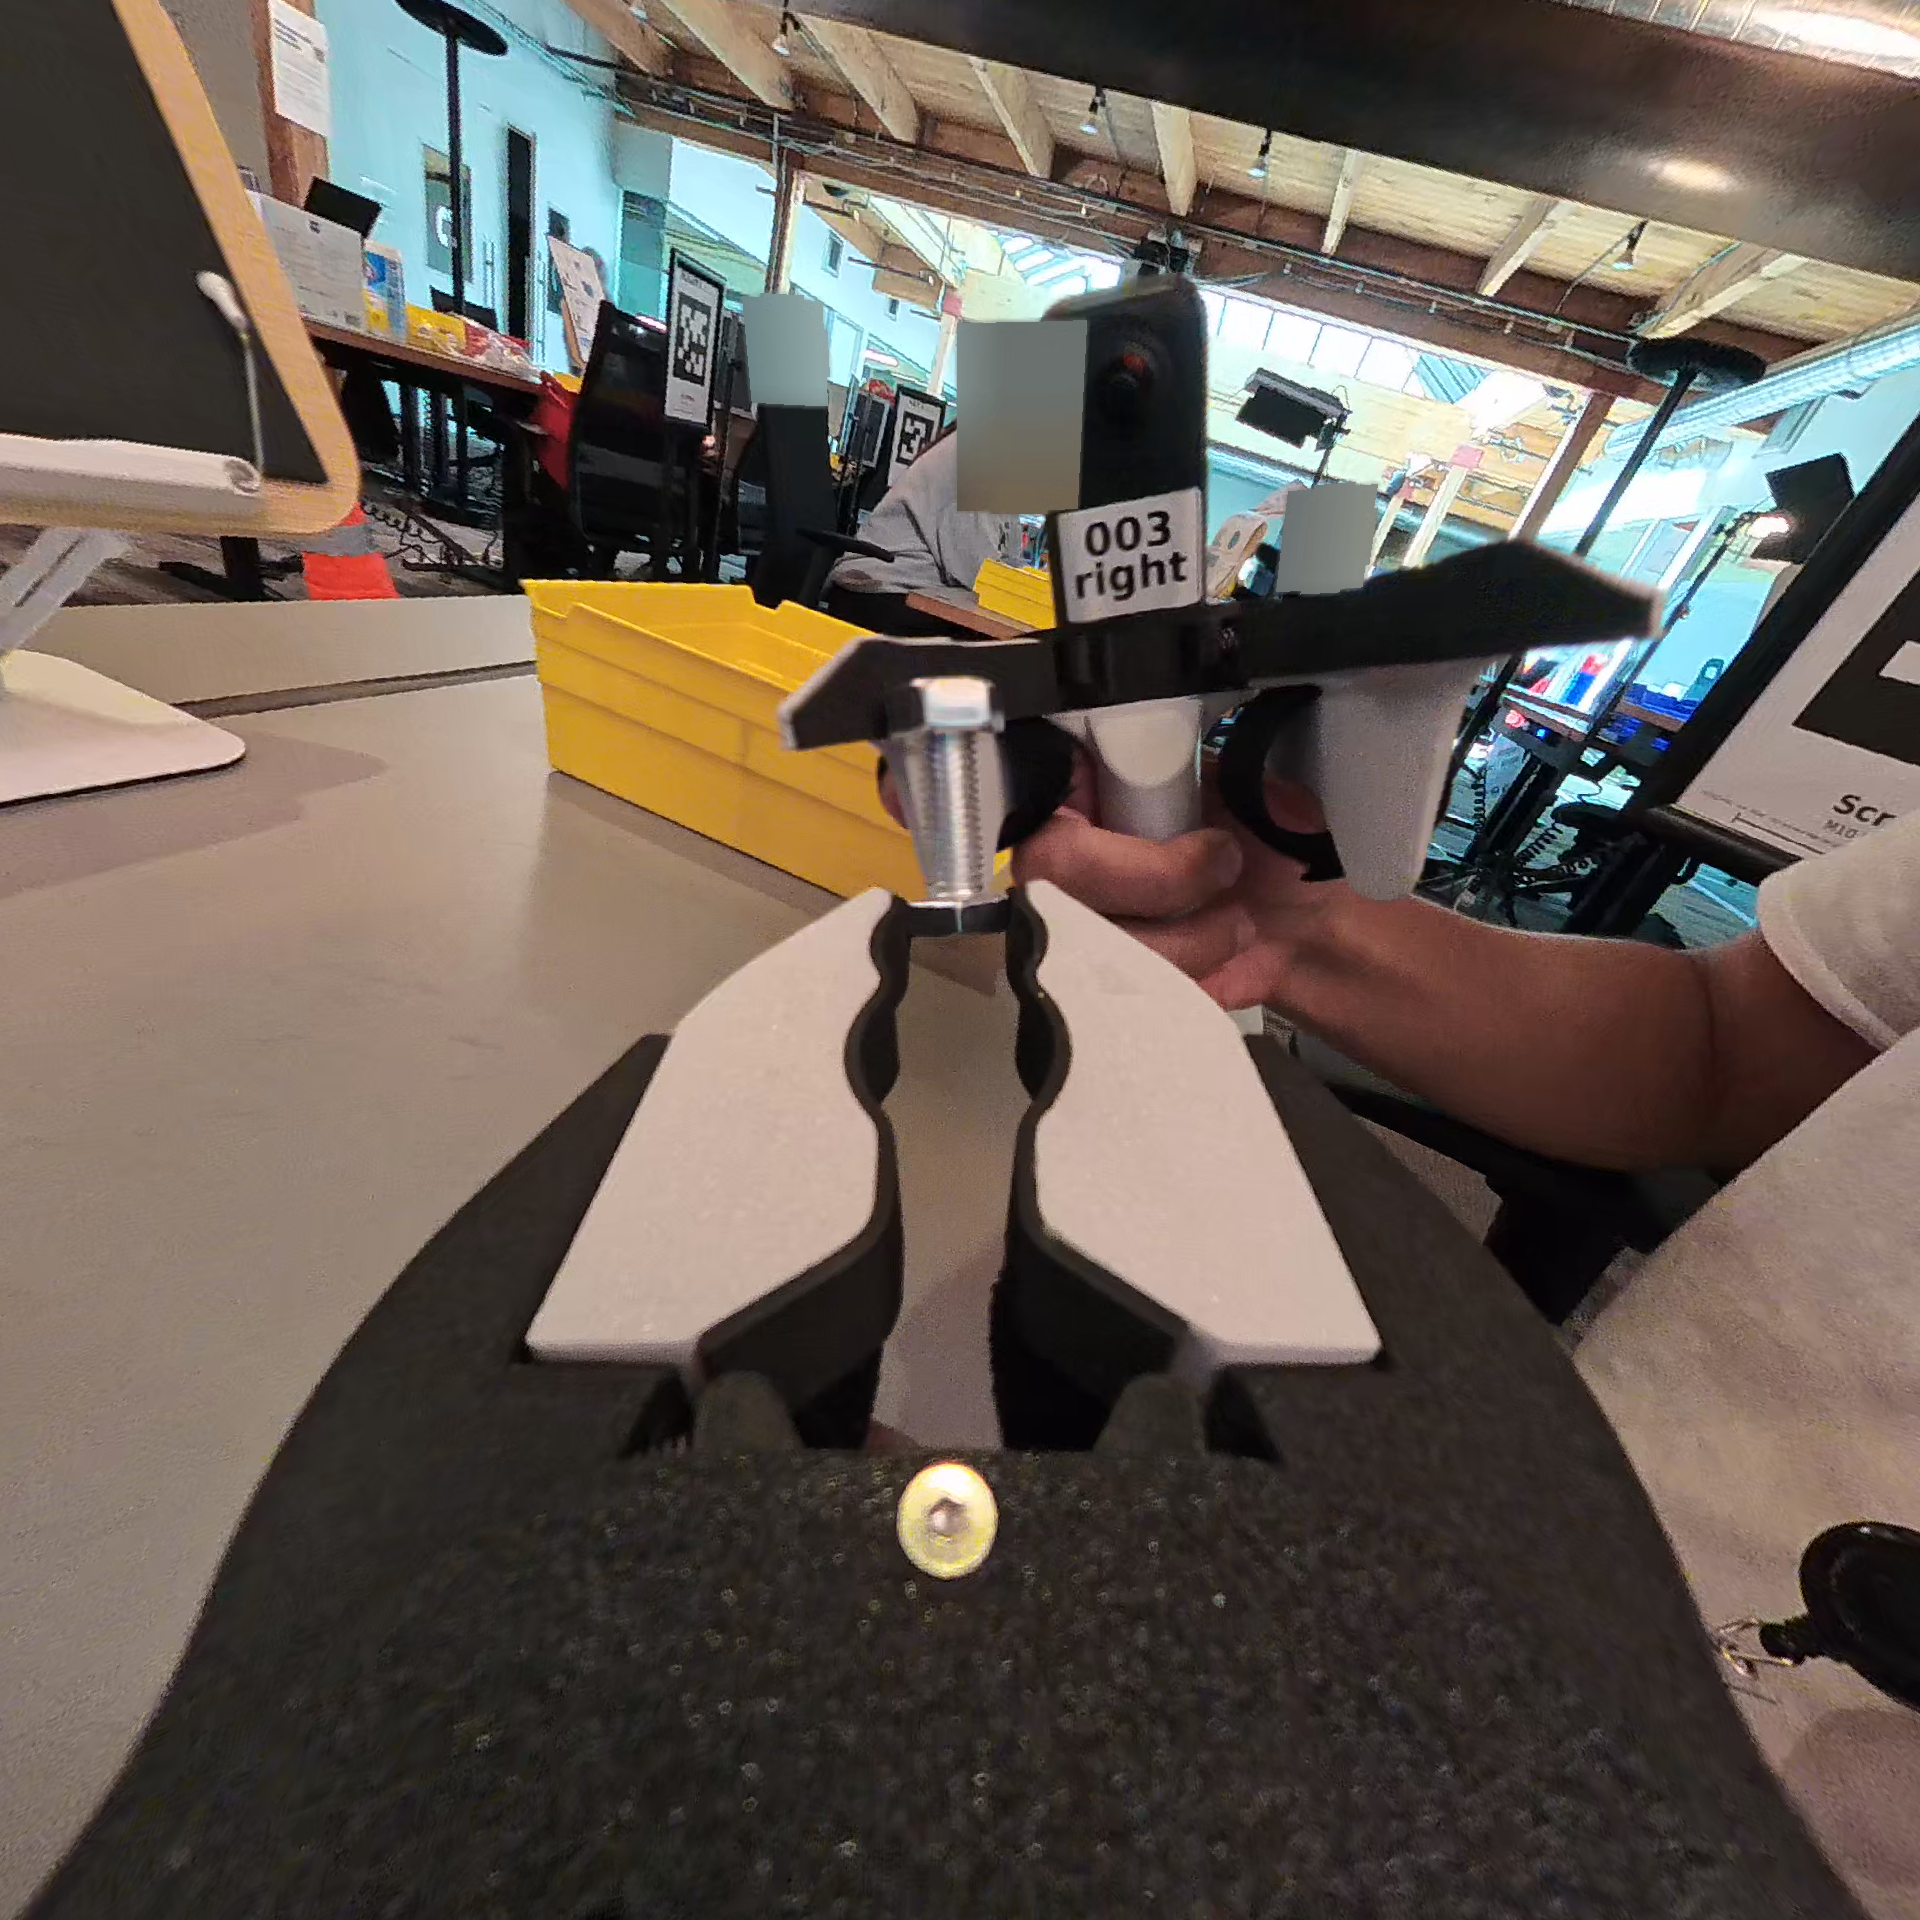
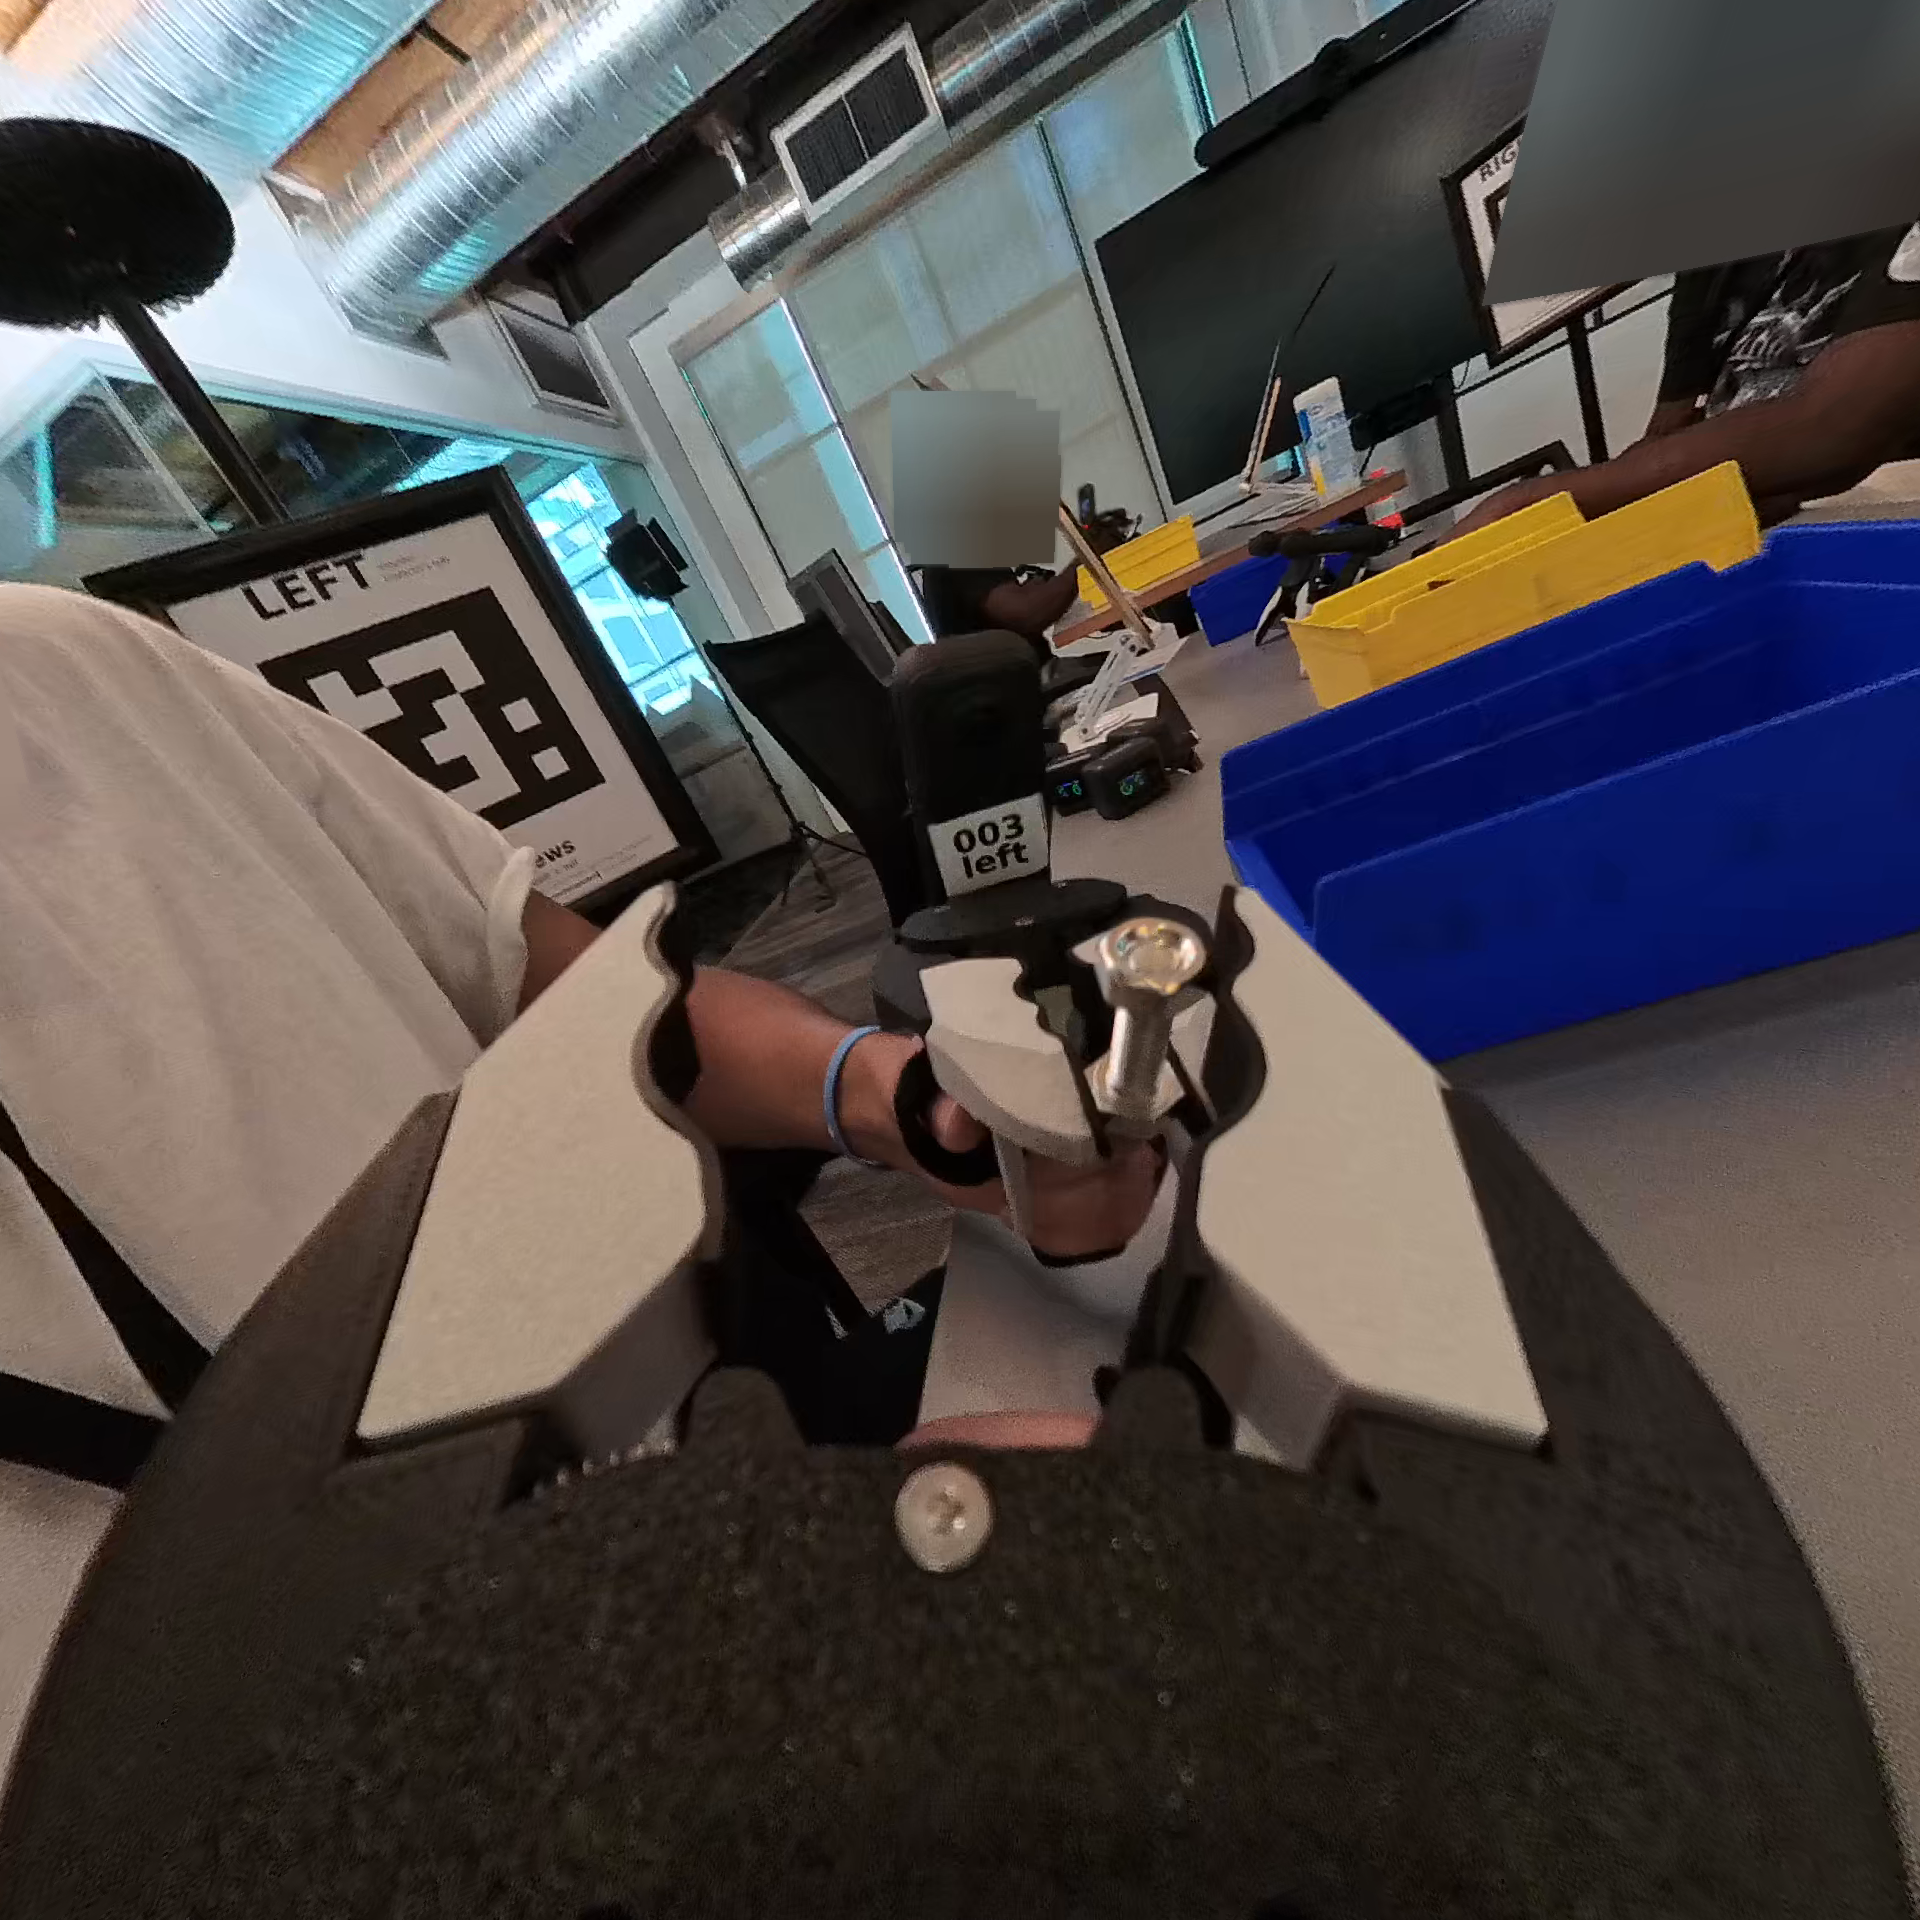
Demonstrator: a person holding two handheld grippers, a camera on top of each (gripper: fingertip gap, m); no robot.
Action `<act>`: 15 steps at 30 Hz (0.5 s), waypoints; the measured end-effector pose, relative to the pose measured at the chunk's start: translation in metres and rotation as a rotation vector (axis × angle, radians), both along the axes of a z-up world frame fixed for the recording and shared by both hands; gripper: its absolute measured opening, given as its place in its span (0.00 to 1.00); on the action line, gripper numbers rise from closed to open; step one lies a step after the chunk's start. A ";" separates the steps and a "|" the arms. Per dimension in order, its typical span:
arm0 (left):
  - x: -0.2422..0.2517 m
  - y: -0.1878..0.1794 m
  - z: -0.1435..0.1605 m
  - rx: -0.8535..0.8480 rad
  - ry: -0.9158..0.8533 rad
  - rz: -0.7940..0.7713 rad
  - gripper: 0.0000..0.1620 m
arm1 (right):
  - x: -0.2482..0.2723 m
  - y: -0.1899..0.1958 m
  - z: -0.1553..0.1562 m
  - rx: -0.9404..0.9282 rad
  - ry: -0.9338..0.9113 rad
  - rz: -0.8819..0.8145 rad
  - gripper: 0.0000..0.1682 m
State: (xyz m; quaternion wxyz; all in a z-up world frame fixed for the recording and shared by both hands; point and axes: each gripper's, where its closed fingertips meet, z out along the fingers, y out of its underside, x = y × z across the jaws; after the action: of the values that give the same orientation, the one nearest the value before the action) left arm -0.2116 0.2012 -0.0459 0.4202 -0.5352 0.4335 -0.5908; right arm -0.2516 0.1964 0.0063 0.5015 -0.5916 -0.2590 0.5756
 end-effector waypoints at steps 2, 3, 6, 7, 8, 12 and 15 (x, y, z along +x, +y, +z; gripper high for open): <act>0.000 -0.002 0.000 0.004 0.004 -0.007 0.11 | 0.003 -0.001 0.002 -0.019 0.018 0.014 0.58; -0.001 -0.001 0.000 0.004 0.006 -0.005 0.11 | 0.009 0.000 0.002 -0.019 0.007 -0.001 0.57; -0.006 0.005 0.002 0.000 0.000 0.018 0.11 | 0.031 0.004 -0.006 -0.018 -0.094 -0.077 0.56; -0.007 0.006 0.002 0.003 0.000 0.022 0.11 | 0.034 0.000 -0.008 -0.025 -0.120 -0.063 0.55; -0.007 0.007 0.001 0.009 0.004 0.023 0.11 | 0.034 -0.004 -0.008 -0.034 -0.142 -0.039 0.54; -0.001 0.001 -0.006 0.074 0.055 0.015 0.11 | 0.015 -0.011 -0.012 -0.017 -0.269 0.015 0.56; 0.002 0.000 -0.015 0.196 0.130 0.046 0.11 | 0.006 -0.014 -0.012 -0.003 -0.378 0.074 0.57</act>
State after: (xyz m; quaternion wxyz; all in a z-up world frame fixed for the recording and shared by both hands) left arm -0.2097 0.2011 -0.0614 0.4550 -0.5384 0.5031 -0.4999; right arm -0.2457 0.1826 -0.0053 0.4214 -0.6801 -0.3692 0.4728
